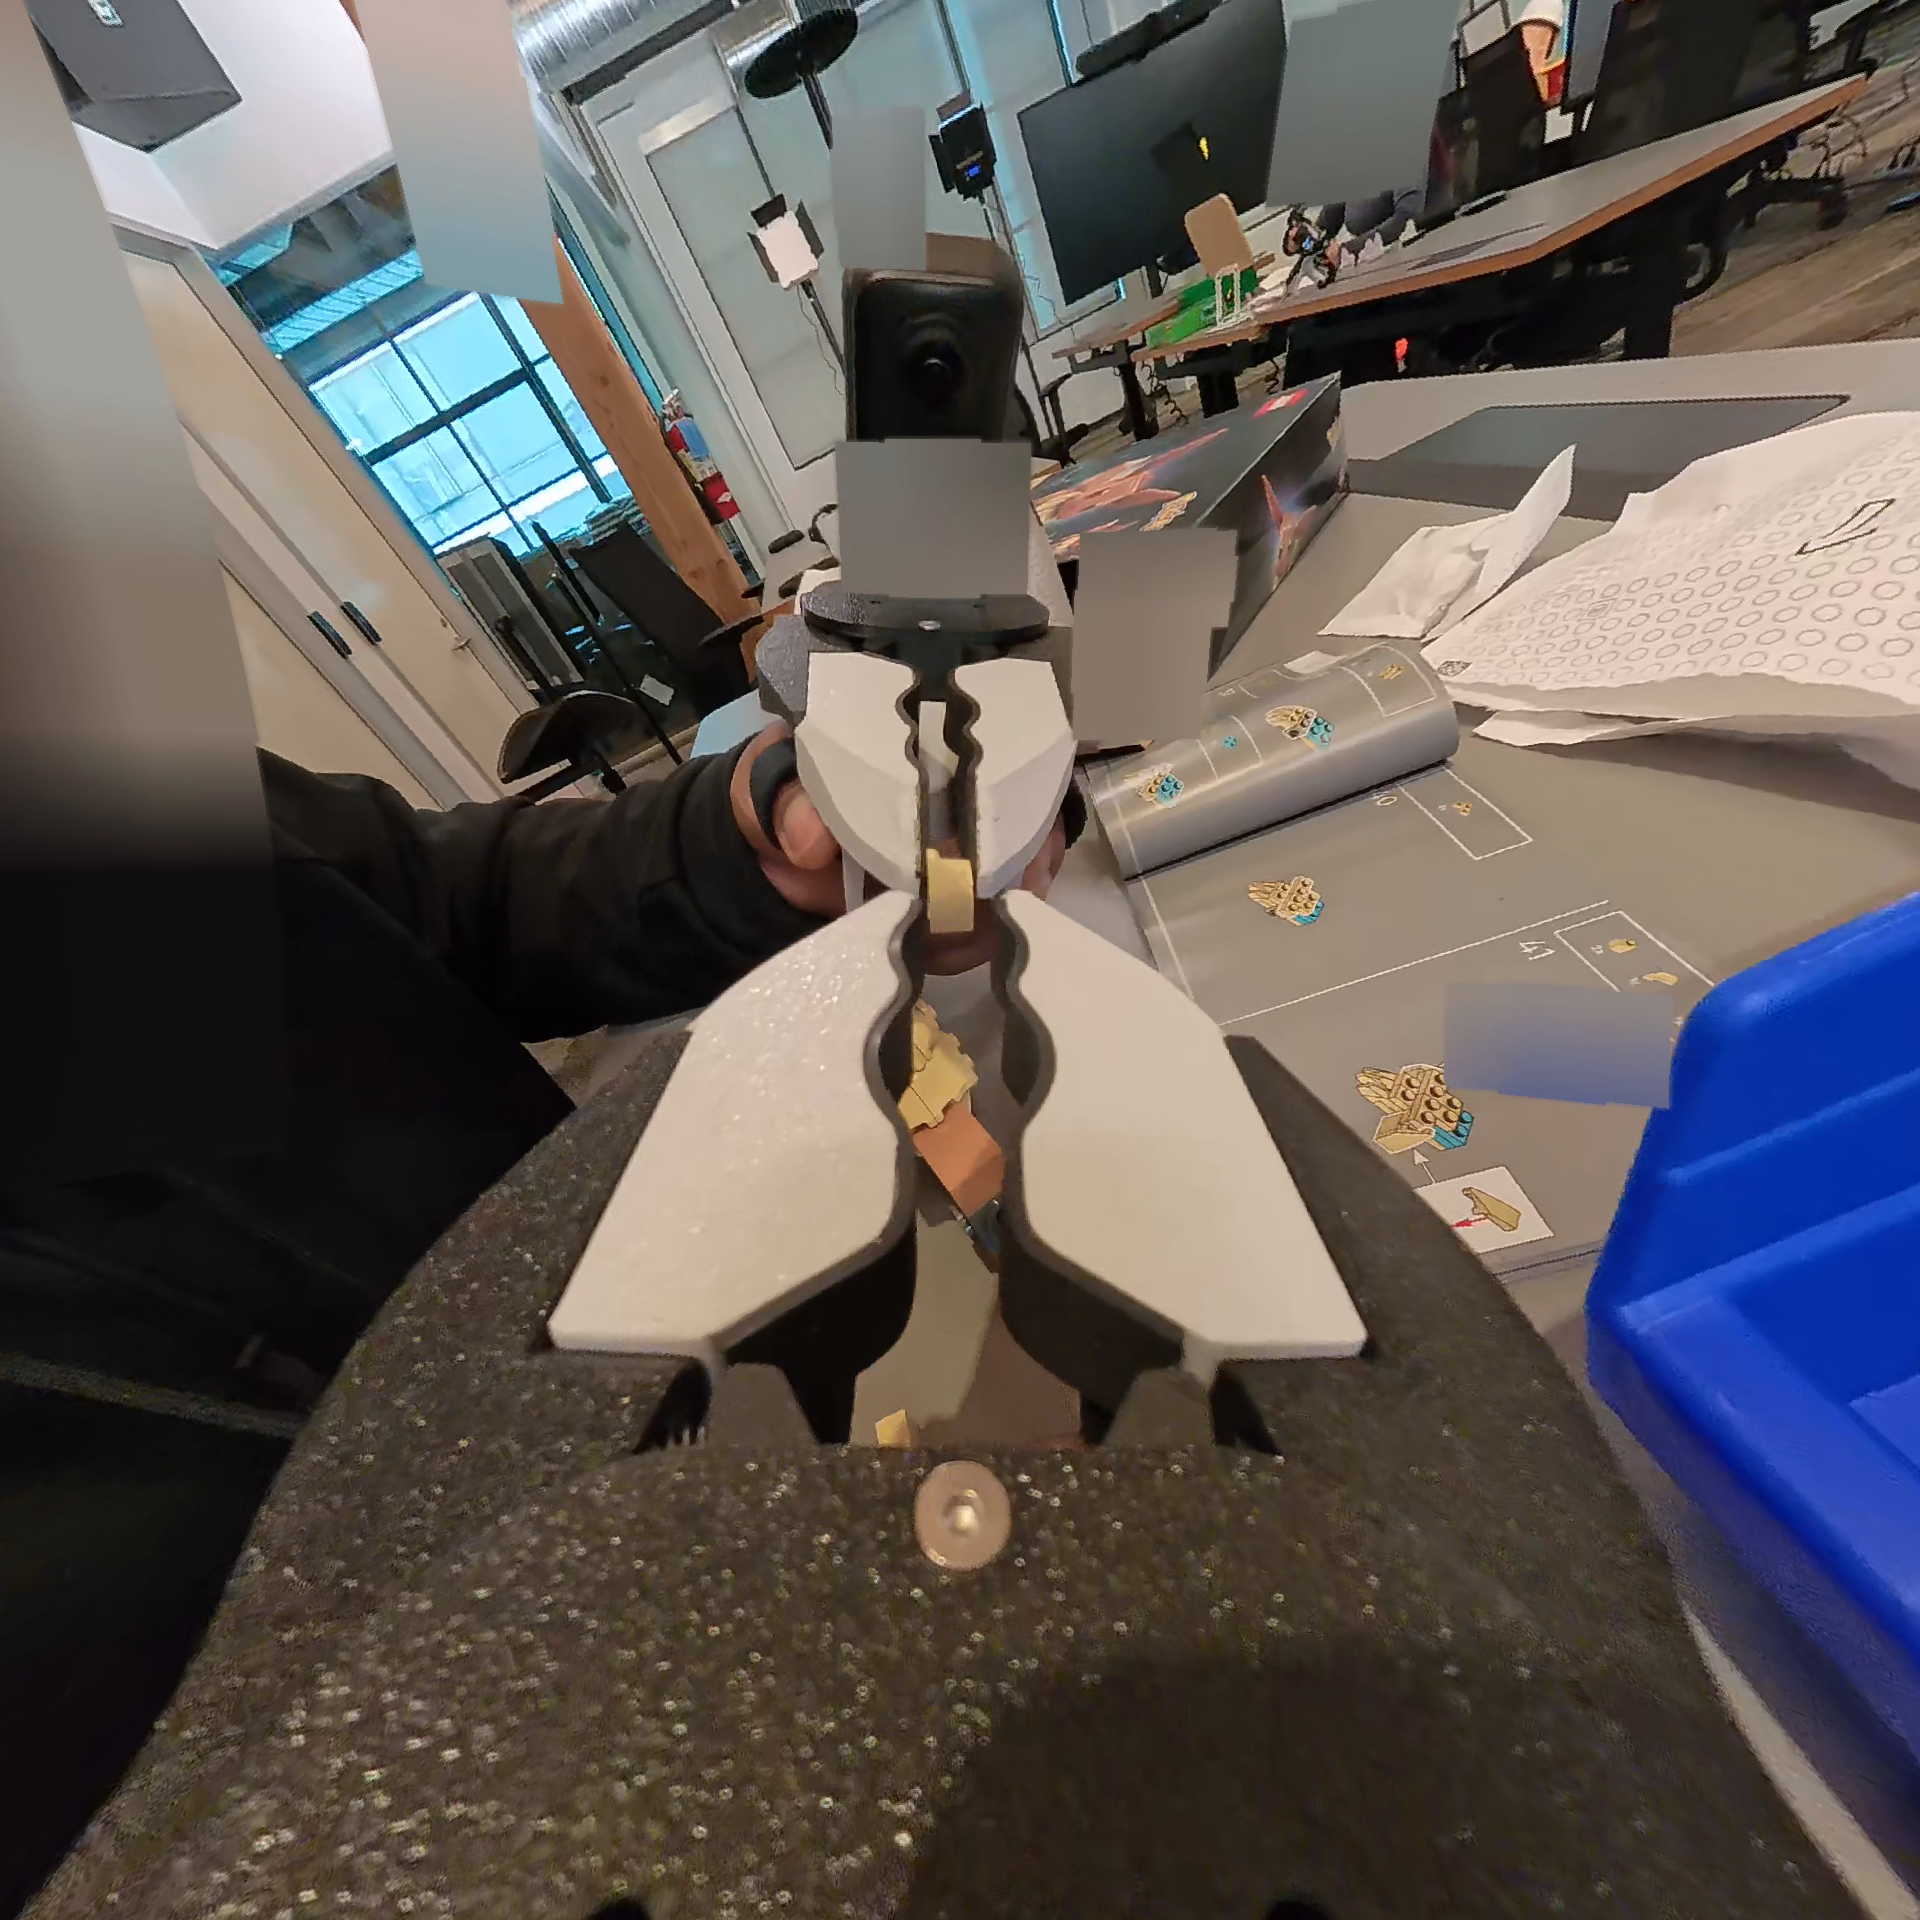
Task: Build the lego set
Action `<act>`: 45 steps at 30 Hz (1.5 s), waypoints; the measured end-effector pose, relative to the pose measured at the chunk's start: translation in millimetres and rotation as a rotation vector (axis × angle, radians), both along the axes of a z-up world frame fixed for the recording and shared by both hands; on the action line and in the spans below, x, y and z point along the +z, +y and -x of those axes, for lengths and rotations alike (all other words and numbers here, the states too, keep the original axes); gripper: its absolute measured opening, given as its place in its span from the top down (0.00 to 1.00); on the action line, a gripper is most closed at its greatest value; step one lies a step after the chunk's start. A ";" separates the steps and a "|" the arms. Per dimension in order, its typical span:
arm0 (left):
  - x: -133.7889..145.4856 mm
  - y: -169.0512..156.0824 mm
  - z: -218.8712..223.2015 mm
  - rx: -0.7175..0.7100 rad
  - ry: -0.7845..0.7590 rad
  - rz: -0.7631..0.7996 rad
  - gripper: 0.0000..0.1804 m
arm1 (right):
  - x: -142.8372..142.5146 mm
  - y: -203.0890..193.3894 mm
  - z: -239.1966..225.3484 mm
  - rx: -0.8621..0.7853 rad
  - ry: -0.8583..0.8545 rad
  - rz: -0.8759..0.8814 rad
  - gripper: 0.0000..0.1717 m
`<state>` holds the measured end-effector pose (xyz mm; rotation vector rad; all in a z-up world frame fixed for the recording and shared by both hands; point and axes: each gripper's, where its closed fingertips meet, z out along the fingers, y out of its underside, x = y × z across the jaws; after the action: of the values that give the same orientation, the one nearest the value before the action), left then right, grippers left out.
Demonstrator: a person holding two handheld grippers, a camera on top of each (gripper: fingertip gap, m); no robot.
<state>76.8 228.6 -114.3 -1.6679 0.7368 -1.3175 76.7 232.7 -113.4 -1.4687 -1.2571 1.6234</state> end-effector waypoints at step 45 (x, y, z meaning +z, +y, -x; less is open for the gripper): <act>-13.1 1.6 -1.1 0.035 0.162 -0.062 0.96 | -11.6 -1.7 -0.1 0.039 -0.057 0.108 1.00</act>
<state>77.9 230.1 -127.4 -1.7441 0.8303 -1.1335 76.7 230.9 -125.0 -1.5752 -1.2529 1.7099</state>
